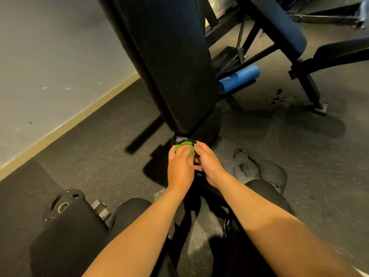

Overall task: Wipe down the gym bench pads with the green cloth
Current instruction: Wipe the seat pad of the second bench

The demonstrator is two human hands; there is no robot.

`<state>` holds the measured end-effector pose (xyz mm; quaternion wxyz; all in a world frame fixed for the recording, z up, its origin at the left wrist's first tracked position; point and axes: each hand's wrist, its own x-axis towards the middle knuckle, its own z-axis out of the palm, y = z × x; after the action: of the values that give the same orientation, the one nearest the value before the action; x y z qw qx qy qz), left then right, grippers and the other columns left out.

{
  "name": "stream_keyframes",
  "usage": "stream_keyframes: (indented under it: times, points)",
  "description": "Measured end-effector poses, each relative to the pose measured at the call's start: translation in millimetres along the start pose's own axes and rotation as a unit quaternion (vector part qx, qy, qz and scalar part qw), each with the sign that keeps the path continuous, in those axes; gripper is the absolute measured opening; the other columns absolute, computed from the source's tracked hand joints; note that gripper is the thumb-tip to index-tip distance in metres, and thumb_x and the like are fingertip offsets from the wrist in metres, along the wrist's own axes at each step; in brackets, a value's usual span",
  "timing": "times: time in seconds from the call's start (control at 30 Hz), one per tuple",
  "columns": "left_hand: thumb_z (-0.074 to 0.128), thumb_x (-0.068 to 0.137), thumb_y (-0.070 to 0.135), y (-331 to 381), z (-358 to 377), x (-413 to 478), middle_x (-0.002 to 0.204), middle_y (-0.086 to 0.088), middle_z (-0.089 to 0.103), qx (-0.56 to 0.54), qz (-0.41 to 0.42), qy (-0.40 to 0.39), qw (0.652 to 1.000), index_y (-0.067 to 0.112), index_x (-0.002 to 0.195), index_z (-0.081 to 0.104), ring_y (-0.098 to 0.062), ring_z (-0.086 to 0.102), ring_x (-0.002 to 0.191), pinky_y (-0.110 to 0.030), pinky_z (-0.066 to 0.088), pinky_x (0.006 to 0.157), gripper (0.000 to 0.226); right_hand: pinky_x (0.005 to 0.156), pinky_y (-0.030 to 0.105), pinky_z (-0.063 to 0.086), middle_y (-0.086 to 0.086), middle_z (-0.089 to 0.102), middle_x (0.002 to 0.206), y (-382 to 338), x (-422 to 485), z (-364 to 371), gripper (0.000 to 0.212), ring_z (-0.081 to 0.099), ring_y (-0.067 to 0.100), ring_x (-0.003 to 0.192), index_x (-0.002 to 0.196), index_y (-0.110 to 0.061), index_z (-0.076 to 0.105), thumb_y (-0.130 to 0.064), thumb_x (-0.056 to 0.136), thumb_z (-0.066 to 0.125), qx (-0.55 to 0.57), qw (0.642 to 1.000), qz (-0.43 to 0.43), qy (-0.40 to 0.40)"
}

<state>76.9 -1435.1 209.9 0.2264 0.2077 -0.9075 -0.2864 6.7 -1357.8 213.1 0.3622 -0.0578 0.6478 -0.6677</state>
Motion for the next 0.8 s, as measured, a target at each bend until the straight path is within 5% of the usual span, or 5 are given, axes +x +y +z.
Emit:
stream_keyframes:
  times: [0.13,0.23,0.5,0.67,0.8]
  points:
    - [0.050,0.101,0.019,10.3,-10.4,1.3,0.129,0.009,0.052,-0.040,-0.003,-0.030,0.999,0.024,0.127,0.056,-0.007,0.057,0.105,-0.026,0.051,0.088,0.027,0.101,0.037,0.048,-0.010,0.062,0.131,-10.1,-13.8,-4.9,0.036,0.059,0.010,0.120,0.136,-0.043,0.050,-0.047,0.101,0.049,0.053,0.998,-0.018,-0.041]
    - [0.053,0.101,0.027,22.6,-13.4,-0.1,0.141,0.009,0.037,-0.064,-0.024,-0.061,0.996,0.028,0.136,0.048,-0.003,0.059,0.098,-0.023,0.053,0.081,0.035,0.094,0.032,0.054,-0.002,0.068,0.123,-16.6,-18.4,-11.0,0.030,0.065,0.013,0.113,0.132,-0.031,0.056,-0.036,0.103,0.051,0.098,0.993,-0.047,-0.041]
    - [0.056,0.097,0.031,30.3,-15.7,3.0,0.118,0.023,0.060,-0.072,0.000,-0.062,0.996,0.036,0.132,0.055,0.000,0.059,0.108,-0.016,0.048,0.086,0.035,0.078,0.029,0.057,0.011,0.069,0.112,-17.1,-10.1,-16.1,0.019,0.069,0.024,0.103,0.119,-0.019,0.059,-0.023,0.101,0.057,0.128,0.989,-0.069,0.027]
    - [0.054,0.100,0.033,4.0,-19.5,11.2,0.156,0.006,0.041,0.016,-0.061,-0.042,0.997,0.023,0.153,0.038,-0.010,0.034,0.145,-0.028,0.027,0.115,0.056,0.075,0.026,0.046,0.003,0.054,0.115,-20.5,15.3,-27.5,0.011,0.055,0.016,0.100,0.112,-0.031,0.053,-0.027,0.102,0.050,0.002,0.969,-0.141,0.201]
    - [0.047,0.104,0.023,-6.4,-7.6,20.6,0.164,0.000,0.026,0.025,-0.116,-0.079,0.990,0.019,0.157,0.030,-0.014,0.024,0.150,-0.032,0.020,0.122,0.056,0.078,0.002,0.038,0.004,0.048,0.124,-11.4,28.7,-16.1,0.027,0.052,0.007,0.104,0.124,-0.019,0.061,-0.018,0.098,0.056,-0.158,0.949,-0.229,0.147]
